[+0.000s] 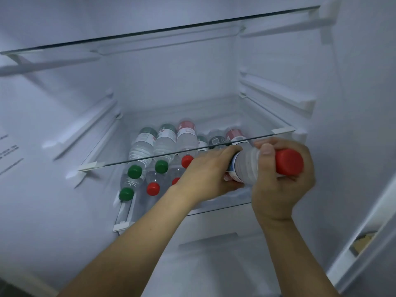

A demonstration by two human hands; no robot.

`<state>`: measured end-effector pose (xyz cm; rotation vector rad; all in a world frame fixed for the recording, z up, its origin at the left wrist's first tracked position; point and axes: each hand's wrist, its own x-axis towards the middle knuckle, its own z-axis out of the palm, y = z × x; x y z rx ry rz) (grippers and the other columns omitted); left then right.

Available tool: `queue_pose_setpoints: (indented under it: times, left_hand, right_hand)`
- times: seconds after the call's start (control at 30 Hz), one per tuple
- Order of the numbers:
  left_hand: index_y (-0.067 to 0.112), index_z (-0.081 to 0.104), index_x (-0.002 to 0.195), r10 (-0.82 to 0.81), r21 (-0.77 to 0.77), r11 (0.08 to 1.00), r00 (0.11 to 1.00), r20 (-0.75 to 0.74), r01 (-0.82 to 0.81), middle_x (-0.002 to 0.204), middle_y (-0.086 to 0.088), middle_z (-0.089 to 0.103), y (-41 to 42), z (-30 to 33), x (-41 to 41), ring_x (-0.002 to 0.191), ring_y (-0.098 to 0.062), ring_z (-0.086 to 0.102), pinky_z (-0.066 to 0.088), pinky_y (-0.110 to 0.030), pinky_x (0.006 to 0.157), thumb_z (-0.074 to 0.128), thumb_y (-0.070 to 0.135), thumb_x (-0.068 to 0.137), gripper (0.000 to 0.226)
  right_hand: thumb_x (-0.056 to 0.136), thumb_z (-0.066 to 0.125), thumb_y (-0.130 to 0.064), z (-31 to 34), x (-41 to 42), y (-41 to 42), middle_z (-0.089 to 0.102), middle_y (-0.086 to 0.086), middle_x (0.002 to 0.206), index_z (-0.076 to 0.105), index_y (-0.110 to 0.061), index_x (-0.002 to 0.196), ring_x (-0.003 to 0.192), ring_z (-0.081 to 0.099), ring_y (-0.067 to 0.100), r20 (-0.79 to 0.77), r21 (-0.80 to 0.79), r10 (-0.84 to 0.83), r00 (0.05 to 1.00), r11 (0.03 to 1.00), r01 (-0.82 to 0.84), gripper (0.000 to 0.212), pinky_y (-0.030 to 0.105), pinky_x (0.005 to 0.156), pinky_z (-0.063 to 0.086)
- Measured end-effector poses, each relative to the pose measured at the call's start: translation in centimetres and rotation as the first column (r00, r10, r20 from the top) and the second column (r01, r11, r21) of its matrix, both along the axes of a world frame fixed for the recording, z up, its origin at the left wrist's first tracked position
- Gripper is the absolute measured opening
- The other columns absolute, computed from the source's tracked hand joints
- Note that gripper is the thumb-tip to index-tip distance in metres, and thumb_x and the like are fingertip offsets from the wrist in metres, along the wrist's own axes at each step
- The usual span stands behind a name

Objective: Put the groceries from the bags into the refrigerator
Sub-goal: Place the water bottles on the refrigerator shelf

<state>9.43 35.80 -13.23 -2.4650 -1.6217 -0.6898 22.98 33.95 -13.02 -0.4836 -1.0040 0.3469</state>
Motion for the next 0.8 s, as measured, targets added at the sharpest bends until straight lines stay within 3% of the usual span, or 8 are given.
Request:
queue_pose_setpoints:
  times: [0.07,0.13,0.23,0.43,0.5,0.63,0.73,0.8]
  left_hand:
    - [0.028,0.050,0.129,-0.007,0.037,0.999,0.999,-0.050,0.009,0.111,0.008,0.067,0.1,0.0,0.2,0.100,-0.015,0.062,0.052,-0.038,0.081,0.077,0.049,0.074,0.065]
    - [0.024,0.054,0.127,-0.023,0.091,0.995,0.998,-0.051,0.027,0.111,0.005,0.069,0.1,0.1,0.5,0.100,-0.017,0.063,0.052,-0.036,0.082,0.079,0.045,0.072,0.063]
    - [0.023,0.058,0.126,-0.009,0.199,0.980,0.999,-0.052,0.019,0.115,0.006,0.069,0.3,0.1,0.5,0.104,-0.017,0.064,0.044,-0.022,0.083,0.081,0.037,0.068,0.064]
    - [0.029,0.057,0.130,0.146,0.250,0.962,0.979,-0.143,-0.107,0.121,0.008,0.065,2.9,-0.7,-1.2,0.109,-0.020,0.058,0.042,-0.031,0.092,0.075,0.040,0.070,0.063]
    - [0.031,0.055,0.132,0.215,0.249,0.953,0.965,-0.152,-0.173,0.125,0.010,0.063,3.8,-1.1,-2.0,0.112,-0.020,0.057,0.039,-0.031,0.094,0.071,0.034,0.071,0.063]
    - [0.036,0.049,0.136,0.326,0.235,0.931,0.925,-0.197,-0.278,0.137,0.013,0.054,5.0,-1.7,-2.8,0.117,-0.020,0.056,0.040,-0.035,0.093,0.063,0.025,0.076,0.063]
    - [0.041,0.037,0.141,0.393,0.175,0.917,0.884,-0.254,-0.358,0.148,0.014,0.038,5.2,-1.8,-2.8,0.120,-0.024,0.050,0.038,-0.043,0.097,0.062,0.024,0.074,0.073]
    - [0.037,0.031,0.146,0.415,0.123,0.910,0.878,-0.239,-0.396,0.155,0.014,0.028,5.1,-1.9,-3.2,0.126,-0.024,0.043,0.034,-0.045,0.103,0.064,0.027,0.077,0.077]
  right_hand:
    - [0.084,0.059,-0.012,-0.2,0.4,-0.1,0.063,-0.001,0.083,0.057,-0.010,0.084,0.081,0.061,0.005,0.033,0.022,0.010,0.999,1.000,-0.010,0.003,0.019,0.081,0.046]
    - [0.084,0.058,-0.011,-0.5,0.9,-0.2,0.063,0.005,0.084,0.057,-0.008,0.084,0.084,0.061,0.008,0.023,0.032,0.012,1.000,0.999,-0.013,0.004,0.022,0.084,0.046]
    - [0.085,0.057,-0.012,-1.1,1.5,-0.3,0.063,0.012,0.088,0.056,-0.007,0.086,0.089,0.061,0.012,0.030,0.036,0.027,0.999,0.999,-0.028,0.006,0.025,0.088,0.045]
    - [0.084,0.061,-0.025,-4.2,1.3,0.5,0.054,0.008,0.104,0.057,0.002,0.097,0.100,0.055,0.010,0.196,-0.133,0.072,0.978,0.990,-0.047,0.030,0.017,0.090,0.041]
    - [0.086,0.061,-0.039,-5.3,1.2,0.9,0.049,0.001,0.108,0.055,-0.008,0.109,0.097,0.053,0.001,0.269,-0.254,0.119,0.956,0.966,-0.049,0.039,0.008,0.084,0.041]
    - [0.088,0.055,-0.061,-7.1,0.7,1.4,0.054,-0.008,0.104,0.045,-0.033,0.118,0.085,0.058,0.001,0.400,-0.484,0.313,0.862,0.870,-0.091,0.043,0.009,0.066,0.046]
    - [0.089,0.055,-0.056,-7.9,-0.2,1.2,0.053,-0.008,0.111,0.036,-0.037,0.131,0.088,0.060,0.001,0.414,-0.576,0.466,0.782,0.799,-0.171,0.050,0.013,0.067,0.051]
    - [0.090,0.060,-0.046,-8.2,-0.7,1.1,0.049,-0.021,0.115,0.033,-0.037,0.136,0.097,0.060,0.002,0.401,-0.574,0.518,0.755,0.785,-0.234,0.054,0.015,0.075,0.052]
